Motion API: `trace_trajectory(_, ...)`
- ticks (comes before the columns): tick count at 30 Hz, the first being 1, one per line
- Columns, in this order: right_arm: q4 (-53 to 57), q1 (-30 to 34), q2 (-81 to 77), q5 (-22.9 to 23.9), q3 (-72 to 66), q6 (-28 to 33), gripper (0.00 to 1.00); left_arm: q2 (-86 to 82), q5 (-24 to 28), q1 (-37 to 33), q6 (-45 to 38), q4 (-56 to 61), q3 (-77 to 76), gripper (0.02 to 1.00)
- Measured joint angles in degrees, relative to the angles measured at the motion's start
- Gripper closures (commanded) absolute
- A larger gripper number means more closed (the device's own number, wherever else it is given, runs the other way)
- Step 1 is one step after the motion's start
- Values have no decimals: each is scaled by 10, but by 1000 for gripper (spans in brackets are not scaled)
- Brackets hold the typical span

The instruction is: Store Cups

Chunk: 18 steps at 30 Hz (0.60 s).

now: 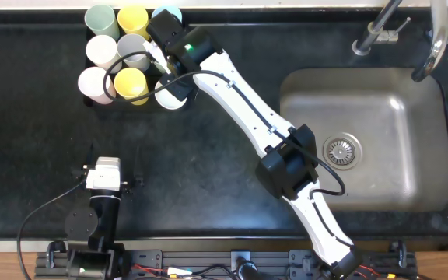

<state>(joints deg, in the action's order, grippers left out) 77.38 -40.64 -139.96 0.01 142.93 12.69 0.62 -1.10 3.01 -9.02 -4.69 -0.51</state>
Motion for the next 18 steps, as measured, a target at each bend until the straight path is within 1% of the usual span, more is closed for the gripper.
trace_trajectory(11,-2,0,-14,2,0,9,958,0,0,0,0,0,0,20)
trace_trajectory(12,-3,0,-16,2,0,9,915,0,0,0,0,0,0,20)
trace_trajectory(13,-4,0,-16,2,0,9,759,0,0,0,0,0,0,20)
trace_trajectory(14,-6,0,-17,2,0,9,527,0,0,0,0,0,0,20)
trace_trajectory(15,-8,0,-18,2,0,8,419,0,0,0,0,0,0,20)
trace_trajectory(16,-9,0,-18,3,0,10,380,0,0,0,0,0,0,20)
trace_trajectory(18,-11,0,-18,5,0,10,255,0,0,0,0,0,0,20)
